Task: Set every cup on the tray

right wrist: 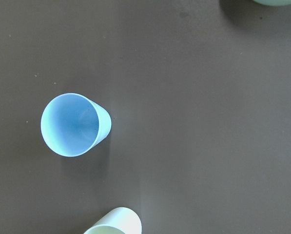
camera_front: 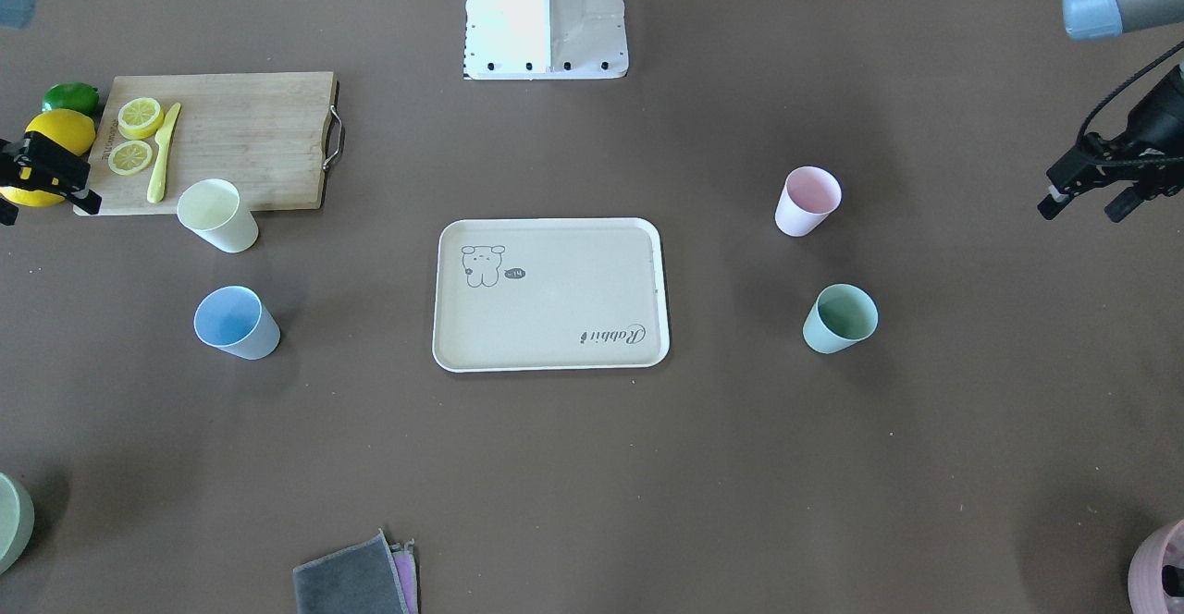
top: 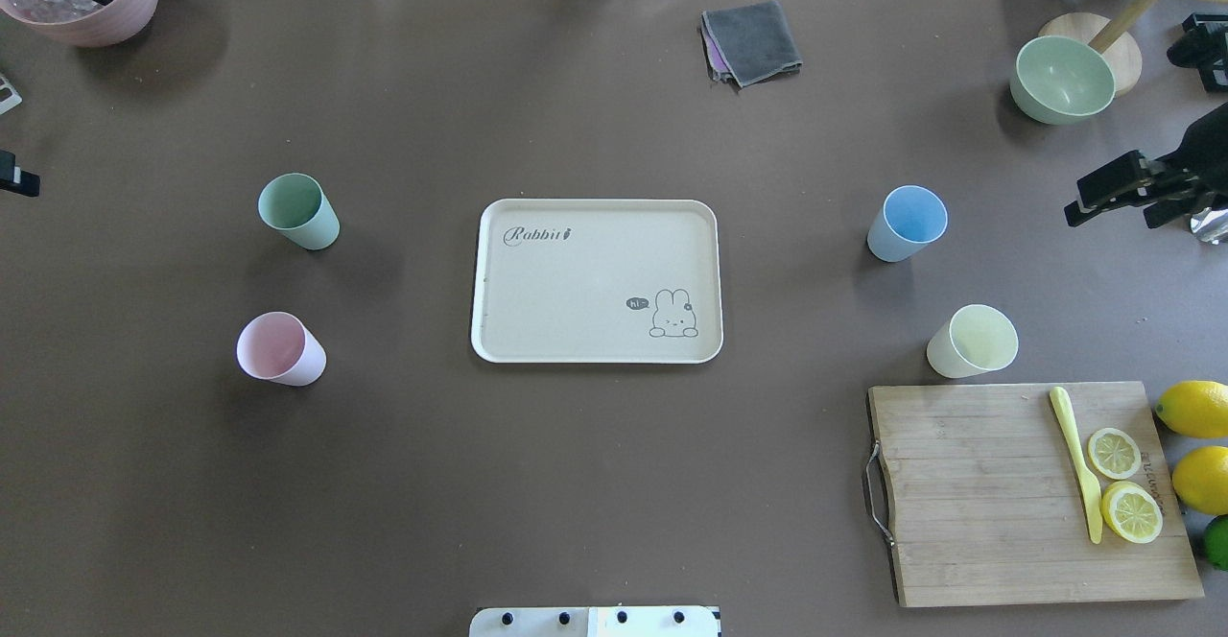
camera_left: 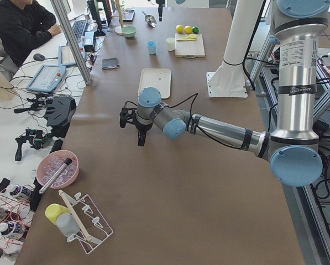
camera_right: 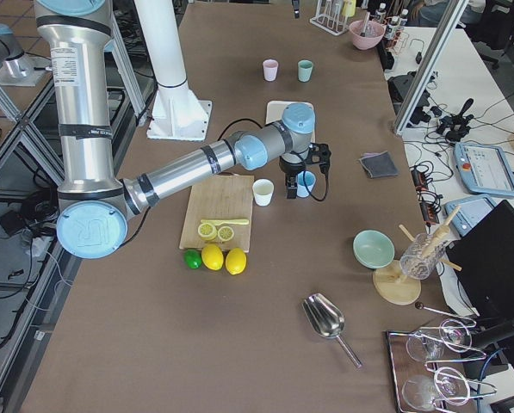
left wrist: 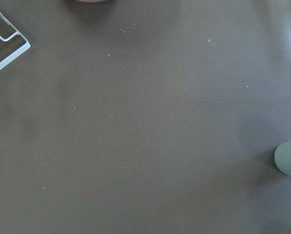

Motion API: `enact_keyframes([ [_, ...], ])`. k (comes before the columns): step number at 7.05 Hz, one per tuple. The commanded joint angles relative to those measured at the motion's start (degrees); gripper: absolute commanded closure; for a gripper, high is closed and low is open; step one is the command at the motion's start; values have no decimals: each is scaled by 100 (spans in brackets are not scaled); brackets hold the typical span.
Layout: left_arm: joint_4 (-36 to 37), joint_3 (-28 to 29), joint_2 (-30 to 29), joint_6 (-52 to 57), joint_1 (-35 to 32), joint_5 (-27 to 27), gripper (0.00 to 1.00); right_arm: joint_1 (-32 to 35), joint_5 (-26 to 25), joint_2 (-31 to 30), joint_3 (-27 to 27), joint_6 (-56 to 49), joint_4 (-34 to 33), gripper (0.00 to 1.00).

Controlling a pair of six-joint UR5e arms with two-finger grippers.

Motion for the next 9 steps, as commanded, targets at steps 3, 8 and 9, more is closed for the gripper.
enact_keyframes([
  [3, -10, -214, -3, -365, 258, 143, 2, -1175, -757, -70, -533, 512, 883, 0],
  [8, -10, -214, -3, -356, 276, 143, 2, -1668, -758, -482, -455, 662, 1245, 0],
  [9, -10, -214, -3, -356, 285, 143, 2, -1721, -758, -510, -446, 671, 1263, 23],
])
